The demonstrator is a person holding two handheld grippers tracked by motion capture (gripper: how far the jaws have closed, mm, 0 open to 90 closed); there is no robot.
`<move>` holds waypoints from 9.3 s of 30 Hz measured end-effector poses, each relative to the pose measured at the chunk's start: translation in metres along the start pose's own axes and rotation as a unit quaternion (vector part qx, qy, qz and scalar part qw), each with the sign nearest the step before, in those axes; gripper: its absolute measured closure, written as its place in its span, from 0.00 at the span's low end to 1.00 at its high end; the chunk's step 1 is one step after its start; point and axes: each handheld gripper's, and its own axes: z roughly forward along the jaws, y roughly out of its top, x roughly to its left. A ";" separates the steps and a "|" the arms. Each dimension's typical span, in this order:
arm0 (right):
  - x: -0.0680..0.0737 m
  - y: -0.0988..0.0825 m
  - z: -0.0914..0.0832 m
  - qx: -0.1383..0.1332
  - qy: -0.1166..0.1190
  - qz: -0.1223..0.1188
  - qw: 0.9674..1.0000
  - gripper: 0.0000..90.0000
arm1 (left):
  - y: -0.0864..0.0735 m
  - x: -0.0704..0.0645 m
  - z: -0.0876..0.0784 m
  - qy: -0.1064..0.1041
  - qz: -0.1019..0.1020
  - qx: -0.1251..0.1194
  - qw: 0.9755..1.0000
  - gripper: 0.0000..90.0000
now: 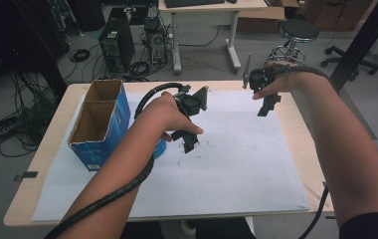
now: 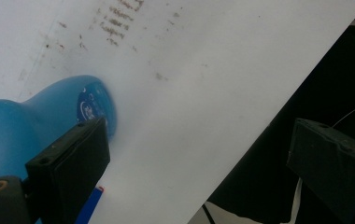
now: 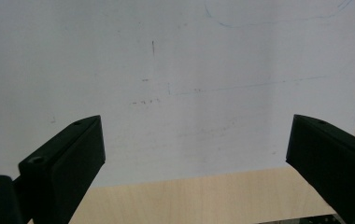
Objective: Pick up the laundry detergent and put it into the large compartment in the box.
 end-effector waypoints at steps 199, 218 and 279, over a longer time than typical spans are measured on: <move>0.004 0.015 0.031 -0.006 0.017 -0.029 0.999 0.05 | -0.036 0.101 0.041 0.020 -0.076 -0.012 0.997 0.11; 0.005 0.013 0.032 -0.006 0.018 -0.026 0.999 0.05 | -0.035 0.101 0.042 0.023 -0.075 -0.012 0.997 0.19; 0.003 0.015 0.039 -0.006 0.024 -0.026 0.999 0.05 | -0.031 0.100 0.040 0.057 -0.093 -0.004 0.994 0.42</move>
